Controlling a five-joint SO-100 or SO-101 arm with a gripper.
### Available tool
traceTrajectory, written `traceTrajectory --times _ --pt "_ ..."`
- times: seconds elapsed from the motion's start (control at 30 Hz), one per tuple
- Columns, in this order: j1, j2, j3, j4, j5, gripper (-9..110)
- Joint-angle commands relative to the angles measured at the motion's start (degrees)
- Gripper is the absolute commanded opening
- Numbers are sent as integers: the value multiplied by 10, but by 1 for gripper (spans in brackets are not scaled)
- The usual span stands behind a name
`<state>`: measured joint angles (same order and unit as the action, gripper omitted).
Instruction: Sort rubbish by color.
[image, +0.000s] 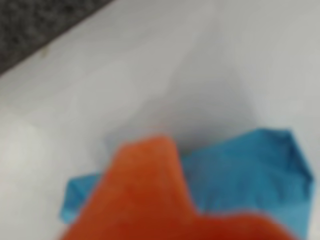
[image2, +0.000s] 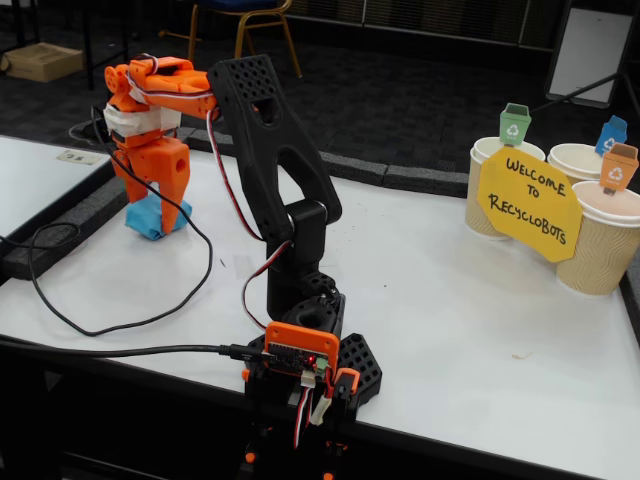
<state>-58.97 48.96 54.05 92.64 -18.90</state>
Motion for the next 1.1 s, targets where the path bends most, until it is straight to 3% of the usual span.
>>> traceTrajectory --times 0.0,0.3,0.6,1.07 --pt "14 28 -72 -9 -11 2" --pt "26 69 -109 34 -11 1" --pt "56 258 -95 83 -12 0" --pt "302 564 69 83 -12 0"
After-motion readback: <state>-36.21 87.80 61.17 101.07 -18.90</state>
